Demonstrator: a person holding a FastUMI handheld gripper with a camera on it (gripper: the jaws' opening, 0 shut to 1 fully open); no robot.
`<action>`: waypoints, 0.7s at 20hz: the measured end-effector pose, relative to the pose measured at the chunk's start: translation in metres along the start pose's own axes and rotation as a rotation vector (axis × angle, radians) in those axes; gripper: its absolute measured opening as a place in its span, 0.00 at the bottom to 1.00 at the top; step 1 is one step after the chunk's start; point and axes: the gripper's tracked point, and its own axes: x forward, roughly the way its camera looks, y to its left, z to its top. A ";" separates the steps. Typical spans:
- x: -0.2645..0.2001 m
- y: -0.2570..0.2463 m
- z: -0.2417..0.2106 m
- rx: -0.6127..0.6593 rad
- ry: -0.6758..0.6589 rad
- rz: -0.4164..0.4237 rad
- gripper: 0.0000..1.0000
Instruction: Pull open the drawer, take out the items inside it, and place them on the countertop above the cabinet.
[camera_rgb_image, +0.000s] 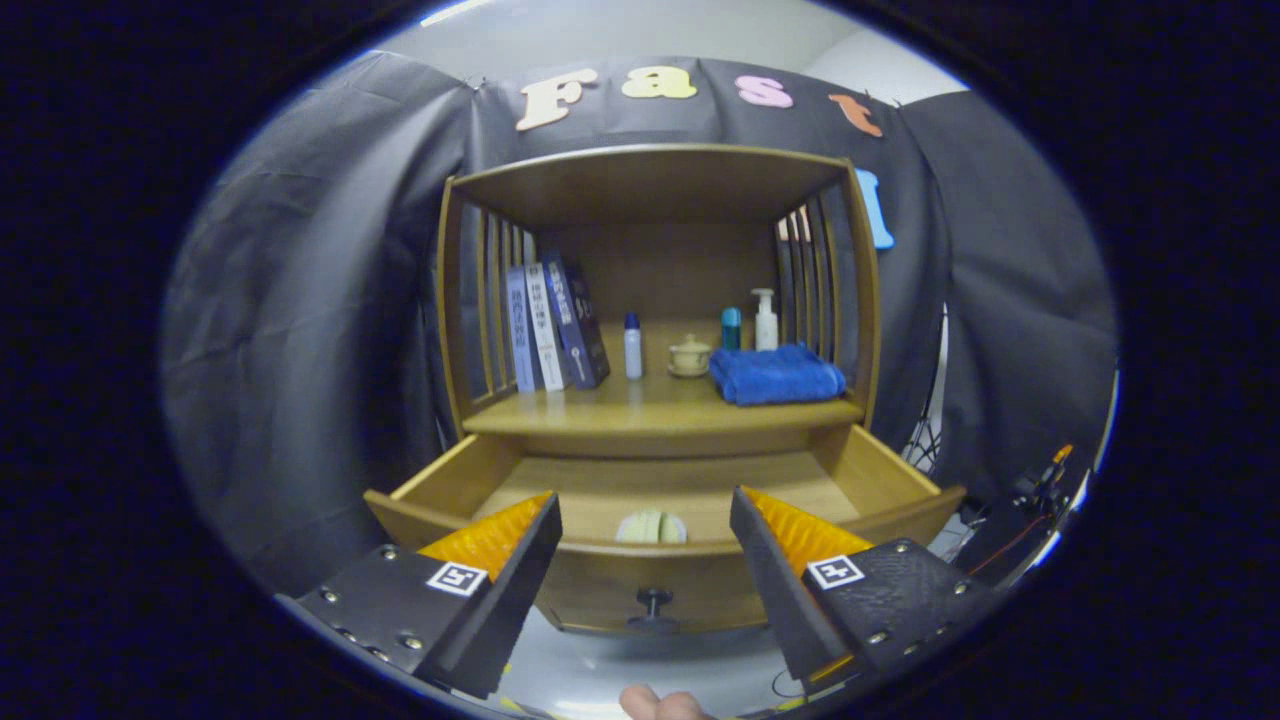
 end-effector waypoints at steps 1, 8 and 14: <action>0.005 0.004 0.010 -0.011 -0.005 0.003 1.00; 0.076 0.028 -0.020 -0.091 0.240 0.049 1.00; 0.105 0.011 -0.098 -0.089 0.608 0.058 0.99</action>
